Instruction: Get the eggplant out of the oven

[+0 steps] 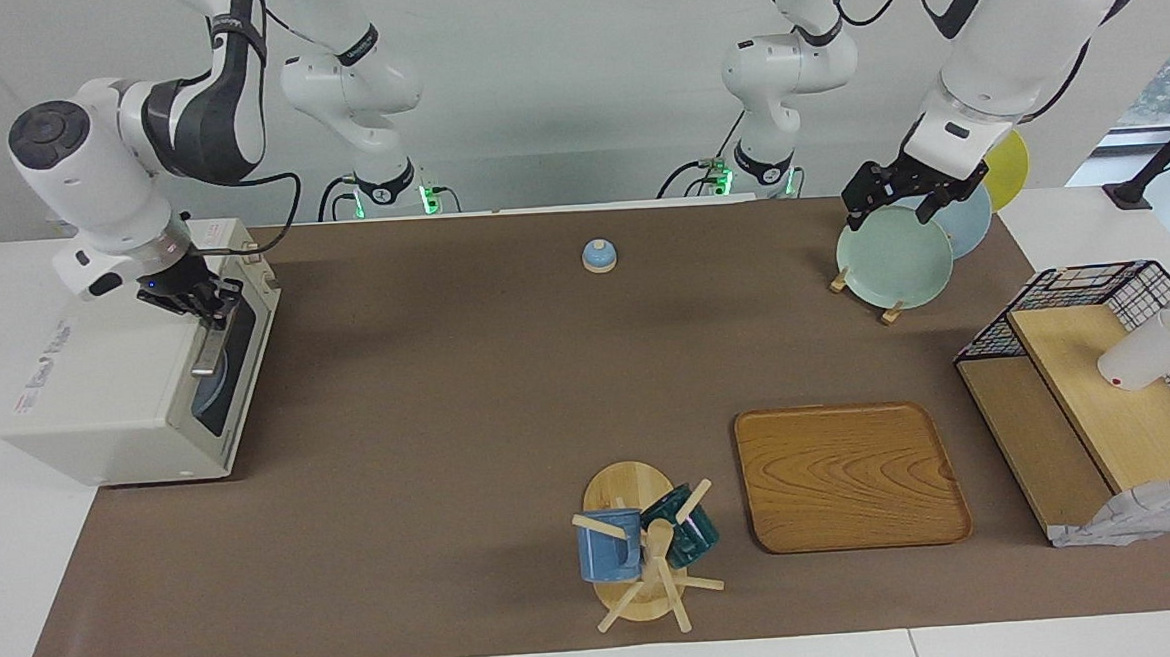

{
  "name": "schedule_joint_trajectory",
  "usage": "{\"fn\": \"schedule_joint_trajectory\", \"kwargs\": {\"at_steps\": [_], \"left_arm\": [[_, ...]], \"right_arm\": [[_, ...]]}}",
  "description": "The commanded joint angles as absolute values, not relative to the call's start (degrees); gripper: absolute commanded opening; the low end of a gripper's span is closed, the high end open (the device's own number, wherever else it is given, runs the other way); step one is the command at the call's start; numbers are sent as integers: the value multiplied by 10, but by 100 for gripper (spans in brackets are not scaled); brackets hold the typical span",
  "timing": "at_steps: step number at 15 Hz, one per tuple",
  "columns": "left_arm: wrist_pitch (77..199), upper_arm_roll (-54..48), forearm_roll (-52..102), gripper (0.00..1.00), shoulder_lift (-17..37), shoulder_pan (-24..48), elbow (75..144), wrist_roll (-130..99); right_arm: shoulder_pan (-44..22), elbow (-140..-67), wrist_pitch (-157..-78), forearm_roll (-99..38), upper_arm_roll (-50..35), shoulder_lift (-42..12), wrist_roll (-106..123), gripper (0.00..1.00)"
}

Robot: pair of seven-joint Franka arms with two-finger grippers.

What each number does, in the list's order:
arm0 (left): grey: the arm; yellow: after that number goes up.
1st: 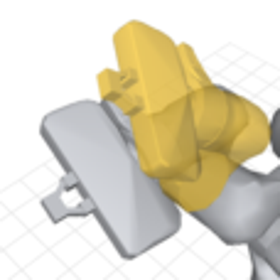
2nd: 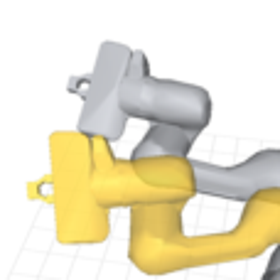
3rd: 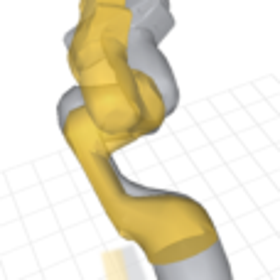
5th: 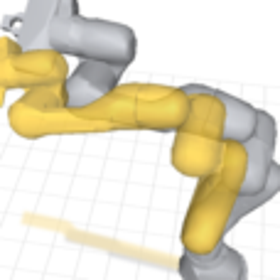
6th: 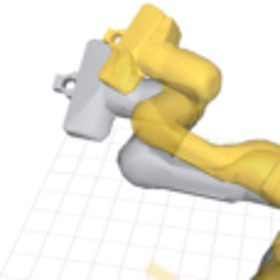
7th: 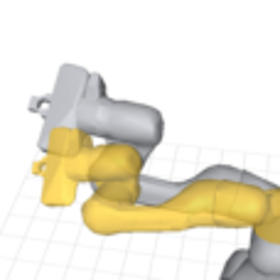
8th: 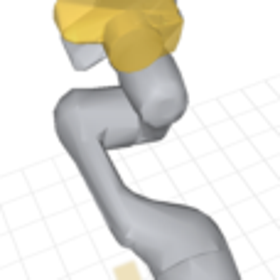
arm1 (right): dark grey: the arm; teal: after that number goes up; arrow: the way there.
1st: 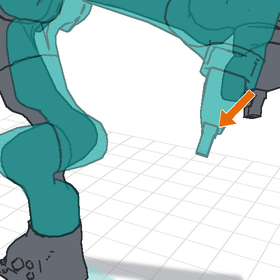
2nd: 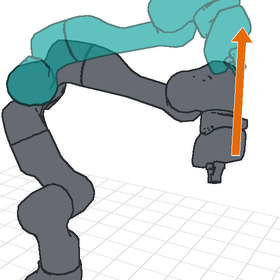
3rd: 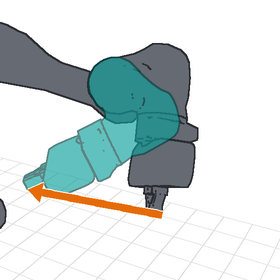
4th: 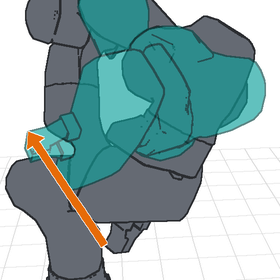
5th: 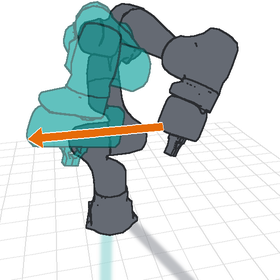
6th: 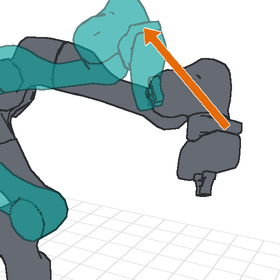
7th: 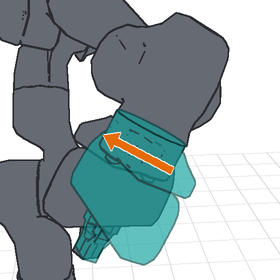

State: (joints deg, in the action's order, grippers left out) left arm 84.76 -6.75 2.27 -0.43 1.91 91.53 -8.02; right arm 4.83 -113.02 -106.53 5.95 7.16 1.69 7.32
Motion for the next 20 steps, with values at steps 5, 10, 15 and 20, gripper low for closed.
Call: {"fn": "schedule_joint_trajectory", "kwargs": {"at_steps": [5,10,15,20], "left_arm": [[838,-73,13,100,-8,12,911,-74],[838,-73,13,100,-8,12,911,-74],[838,-73,13,100,-8,12,911,-74],[838,-73,13,100,-8,12,911,-74]], "right_arm": [[25,-1208,-1151,53,59,32,83,0],[-8,-1249,-1255,50,59,6,78,0],[-40,-1276,-1345,49,59,-30,38,0],[-44,-1285,-1366,45,59,-44,23,0]]}}
